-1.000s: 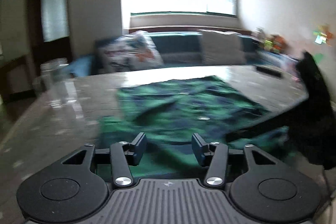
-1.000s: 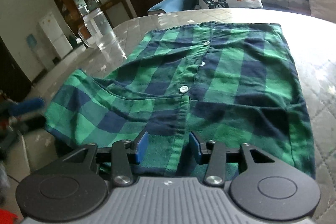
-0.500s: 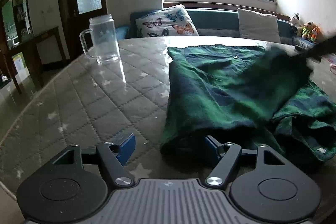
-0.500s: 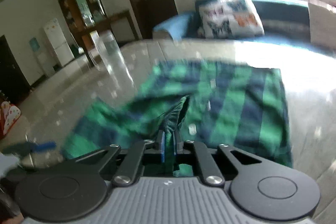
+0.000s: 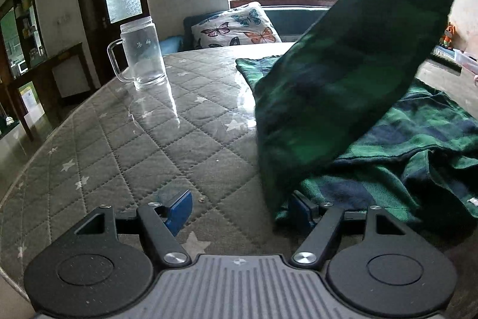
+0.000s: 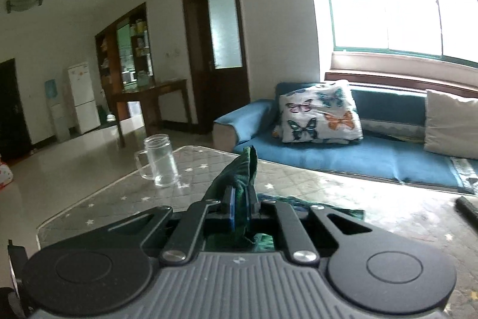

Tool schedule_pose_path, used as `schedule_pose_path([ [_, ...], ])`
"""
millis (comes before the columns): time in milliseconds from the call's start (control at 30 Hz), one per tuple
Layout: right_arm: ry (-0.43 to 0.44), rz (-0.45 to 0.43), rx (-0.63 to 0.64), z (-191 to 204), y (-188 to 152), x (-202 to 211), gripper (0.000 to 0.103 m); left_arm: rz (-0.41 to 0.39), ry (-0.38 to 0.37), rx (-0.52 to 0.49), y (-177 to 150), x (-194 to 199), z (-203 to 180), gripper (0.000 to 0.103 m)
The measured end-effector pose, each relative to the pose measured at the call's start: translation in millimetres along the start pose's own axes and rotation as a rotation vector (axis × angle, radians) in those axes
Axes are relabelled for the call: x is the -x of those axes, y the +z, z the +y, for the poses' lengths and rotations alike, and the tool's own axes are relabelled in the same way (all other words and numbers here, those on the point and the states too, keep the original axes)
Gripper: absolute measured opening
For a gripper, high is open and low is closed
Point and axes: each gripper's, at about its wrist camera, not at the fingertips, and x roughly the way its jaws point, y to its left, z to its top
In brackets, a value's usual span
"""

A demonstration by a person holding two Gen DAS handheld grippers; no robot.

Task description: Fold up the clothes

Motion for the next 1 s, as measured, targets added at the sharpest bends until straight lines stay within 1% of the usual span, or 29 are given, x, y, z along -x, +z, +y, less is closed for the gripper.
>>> schedule_pose_path([
  [100,-0.053,0.009,-0.019,-13,-8,6,0.006,-0.002,-0.001,-0.014,-1,1,-2,0.074],
  [400,-0.179,0.169,-0.146,-57,-80,-14,0.006,-0.003,0.030,-0.051,-2,6,-7,0.075],
  [433,-0.194,0.195,-0.150,-59,-92,-20,0.006,0.001,0.031,-0.052,-2,6,-7,0.075],
  [533,-0.208,0.274,-0.190,-68,-126,-37,0.006,0.009,0.035,-0.058,-2,8,-6,0.075],
  [633,-0.217,0.315,-0.196,-71,-144,-46,0.006,0.020,0.029,-0.067,-2,11,-3,0.075],
  [733,-0.218,0.338,-0.184,-74,-154,-49,0.008,0.035,0.008,-0.079,-1,18,3,0.074],
  [800,-0.207,0.332,-0.174,-73,-153,-45,0.011,0.042,0.004,-0.092,0,24,8,0.074],
  [867,-0.201,0.335,-0.174,-74,-153,-46,0.011,0.050,0.003,-0.097,2,30,16,0.073],
  [933,-0.199,0.340,-0.175,-78,-153,-46,0.011,0.046,0.007,-0.081,8,35,23,0.073],
  [1000,-0.204,0.334,-0.172,-79,-152,-44,0.012,0.025,0.012,-0.078,17,37,26,0.072],
])
